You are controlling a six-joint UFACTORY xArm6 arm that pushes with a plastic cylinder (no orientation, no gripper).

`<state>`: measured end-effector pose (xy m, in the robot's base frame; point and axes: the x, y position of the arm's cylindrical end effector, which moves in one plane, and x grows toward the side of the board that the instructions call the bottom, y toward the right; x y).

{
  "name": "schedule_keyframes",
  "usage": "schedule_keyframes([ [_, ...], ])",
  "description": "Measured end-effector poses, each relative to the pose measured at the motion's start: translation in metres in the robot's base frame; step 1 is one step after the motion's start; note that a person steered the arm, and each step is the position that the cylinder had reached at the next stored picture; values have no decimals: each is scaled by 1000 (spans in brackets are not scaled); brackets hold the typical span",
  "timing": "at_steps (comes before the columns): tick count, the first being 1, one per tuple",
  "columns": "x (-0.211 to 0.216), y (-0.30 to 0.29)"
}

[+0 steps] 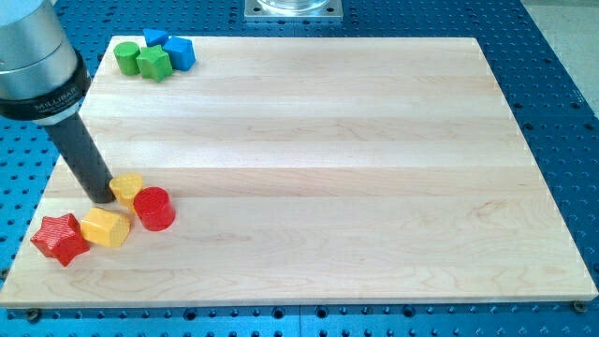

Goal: Move the yellow heart and red circle slightly to the right

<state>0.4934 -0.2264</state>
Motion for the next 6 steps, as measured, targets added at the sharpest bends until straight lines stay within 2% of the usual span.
schedule_keyframes([
  [1, -24, 0],
  [2, -66, 0],
  [3, -97, -48],
  [4, -97, -77],
  [5, -135, -79],
  [6, -135, -79],
])
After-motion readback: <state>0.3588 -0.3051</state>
